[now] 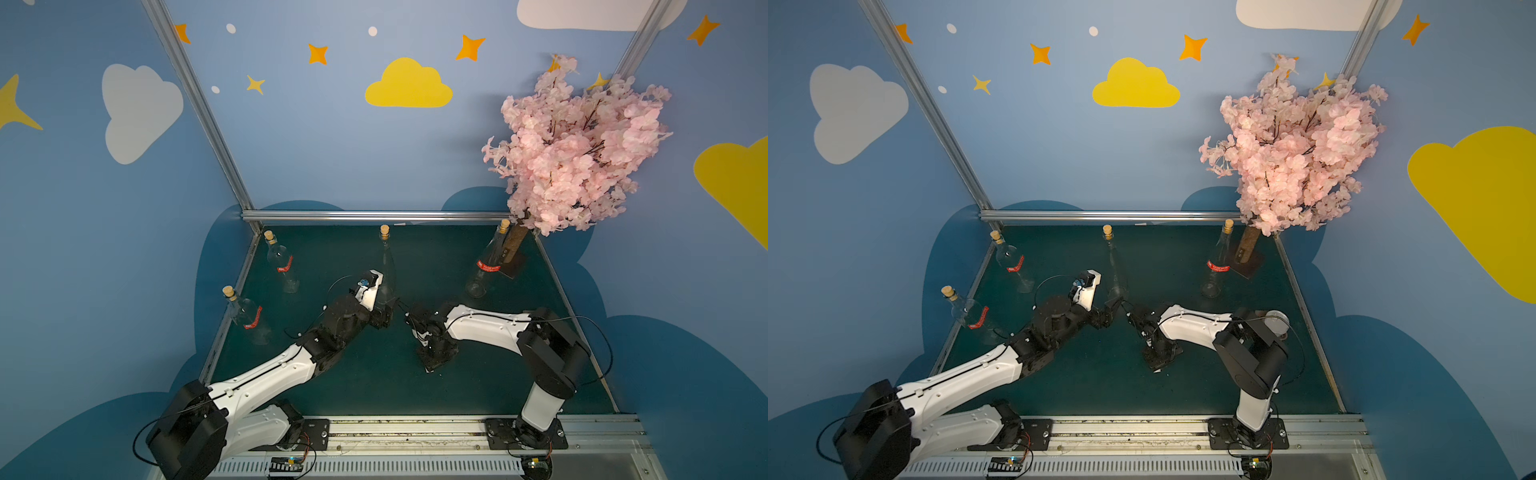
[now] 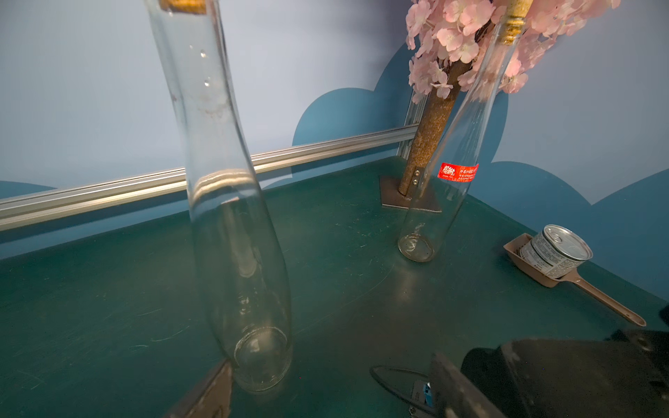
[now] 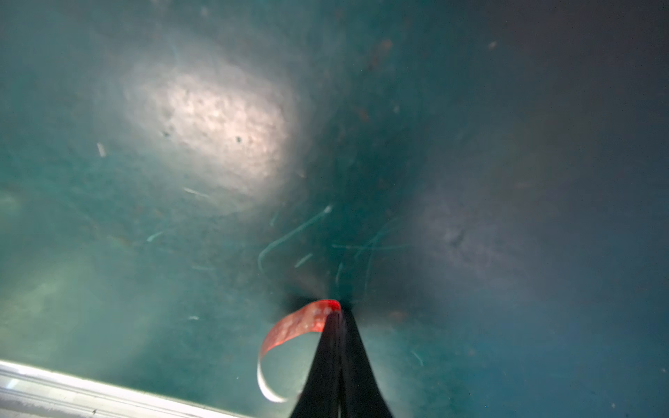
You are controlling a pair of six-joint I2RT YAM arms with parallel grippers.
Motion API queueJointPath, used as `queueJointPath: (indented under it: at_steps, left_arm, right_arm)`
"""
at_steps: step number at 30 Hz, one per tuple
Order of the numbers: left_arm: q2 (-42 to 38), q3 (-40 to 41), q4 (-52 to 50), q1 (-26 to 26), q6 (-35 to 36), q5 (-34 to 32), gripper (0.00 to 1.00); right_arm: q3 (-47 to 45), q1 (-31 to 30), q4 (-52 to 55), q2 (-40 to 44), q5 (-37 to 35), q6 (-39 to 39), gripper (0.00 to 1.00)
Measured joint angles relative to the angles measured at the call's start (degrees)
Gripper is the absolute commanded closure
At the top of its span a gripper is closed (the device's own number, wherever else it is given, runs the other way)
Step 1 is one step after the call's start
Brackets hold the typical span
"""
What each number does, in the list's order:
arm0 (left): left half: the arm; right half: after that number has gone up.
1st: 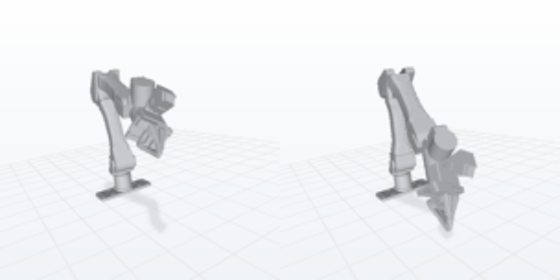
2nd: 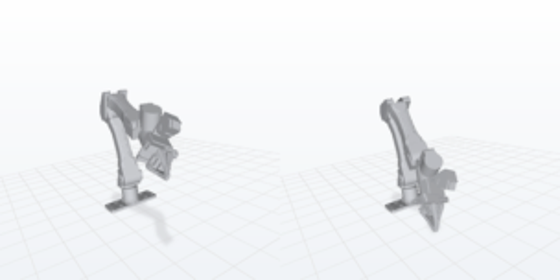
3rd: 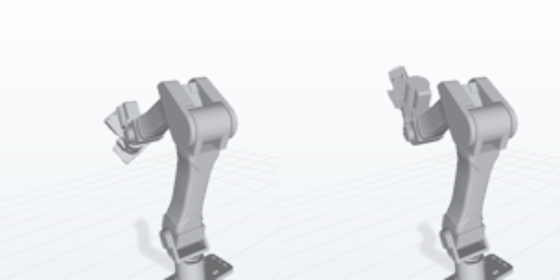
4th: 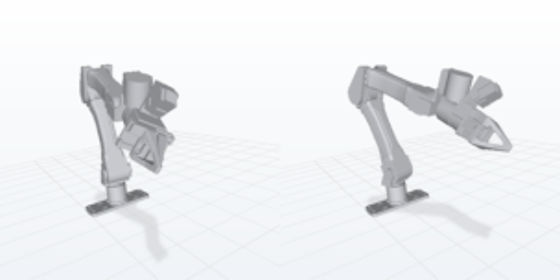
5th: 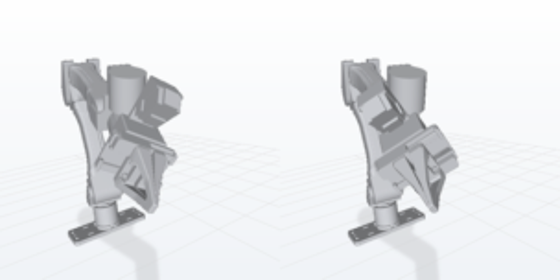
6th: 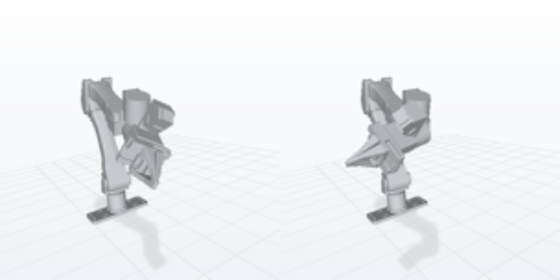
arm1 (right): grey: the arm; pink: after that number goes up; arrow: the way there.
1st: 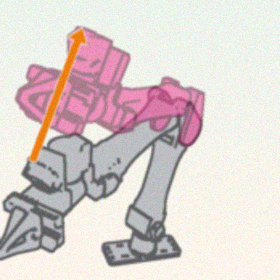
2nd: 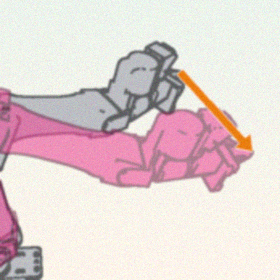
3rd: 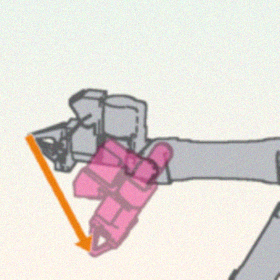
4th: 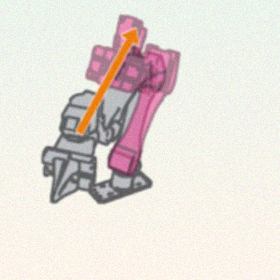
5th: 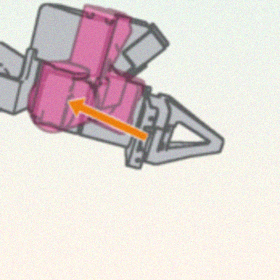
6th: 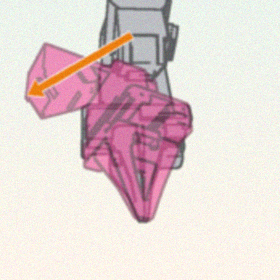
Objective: Remove the label from the bottle
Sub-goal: Place the label at the center of the board.
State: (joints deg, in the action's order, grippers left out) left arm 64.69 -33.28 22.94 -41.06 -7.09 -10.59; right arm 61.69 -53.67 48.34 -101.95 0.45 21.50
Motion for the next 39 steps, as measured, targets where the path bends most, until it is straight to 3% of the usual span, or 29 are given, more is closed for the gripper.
queueJointPath:
  at_steps: [21, 39]
  left_arm:
    - [-3.7, 1.8, -0.7, -0.3, 0.0, -0.8, 0.16]
    - [-4.8, 2.1, -0.7, -0.5, 0.0, -1.0, 0.16]
  right_arm:
    - [0.6, -1.9, 1.7, -0.4, -5.3, 2.8, 0.62]
    - [0.8, -2.1, 1.5, -0.4, -4.4, 3.1, 0.52]
